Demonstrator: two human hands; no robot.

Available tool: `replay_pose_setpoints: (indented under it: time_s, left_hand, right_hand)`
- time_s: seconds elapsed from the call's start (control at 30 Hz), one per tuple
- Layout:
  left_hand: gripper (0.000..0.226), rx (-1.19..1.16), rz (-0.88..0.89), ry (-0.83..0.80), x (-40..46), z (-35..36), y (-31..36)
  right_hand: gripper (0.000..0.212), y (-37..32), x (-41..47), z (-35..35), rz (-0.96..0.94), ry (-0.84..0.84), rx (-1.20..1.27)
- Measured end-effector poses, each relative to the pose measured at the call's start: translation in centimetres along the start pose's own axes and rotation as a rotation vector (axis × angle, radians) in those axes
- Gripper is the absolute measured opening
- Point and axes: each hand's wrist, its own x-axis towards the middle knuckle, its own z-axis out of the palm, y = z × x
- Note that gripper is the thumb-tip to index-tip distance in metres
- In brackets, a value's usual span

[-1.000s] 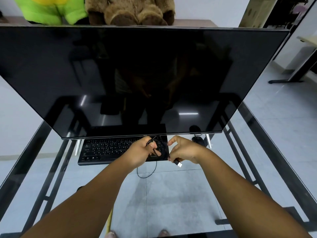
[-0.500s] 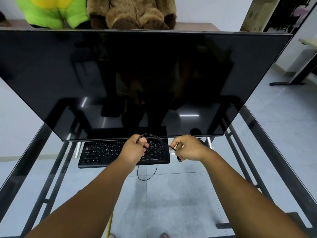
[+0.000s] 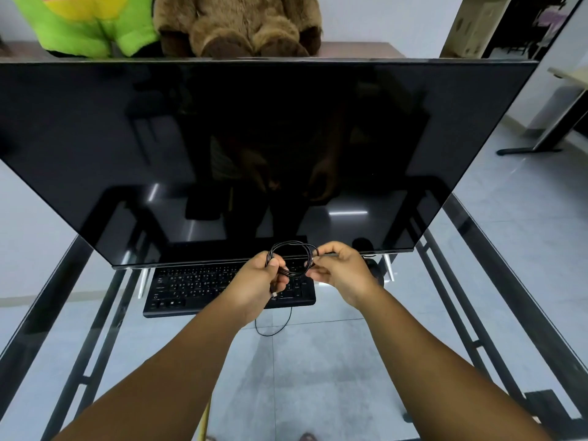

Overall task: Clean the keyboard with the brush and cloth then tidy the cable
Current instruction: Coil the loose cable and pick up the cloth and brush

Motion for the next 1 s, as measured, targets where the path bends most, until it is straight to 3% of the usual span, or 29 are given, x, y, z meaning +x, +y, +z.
replay_pose_setpoints:
  time_s: [0.17, 0.37, 0.5, 0.73, 1.0]
  left_hand:
    - [0.026, 0.229, 0.015, 0.022, -0.3, -0.2, -0.2]
    - [0.025, 0.434, 0.031, 0.052, 0.0, -0.4, -0.4]
    - [0.025, 0.343, -0.019, 0.062, 0.5, -0.1, -0.6]
    - [0.011, 0.026, -0.095, 0.234, 0.9, 0.7, -1.9]
    - [0.014, 0.059, -0.127, 0.351, 1.5, 1.6, -3.5]
  right_hand:
    - [0.012, -0.1, 0.1, 0.0, -0.004, -0.016, 0.099]
    - [0.017, 0.1, 0.3, 0.0, -0.091, -0.033, -0.007]
    - [0.023, 0.7, 0.7, 0.1, -0.095, 0.031, -0.027]
    - [0.027, 2.2, 0.6, 0.1, -0.085, 0.104, 0.072]
    - [0.022, 5.3, 0.0, -1.2, 0.055, 0.225, 0.167]
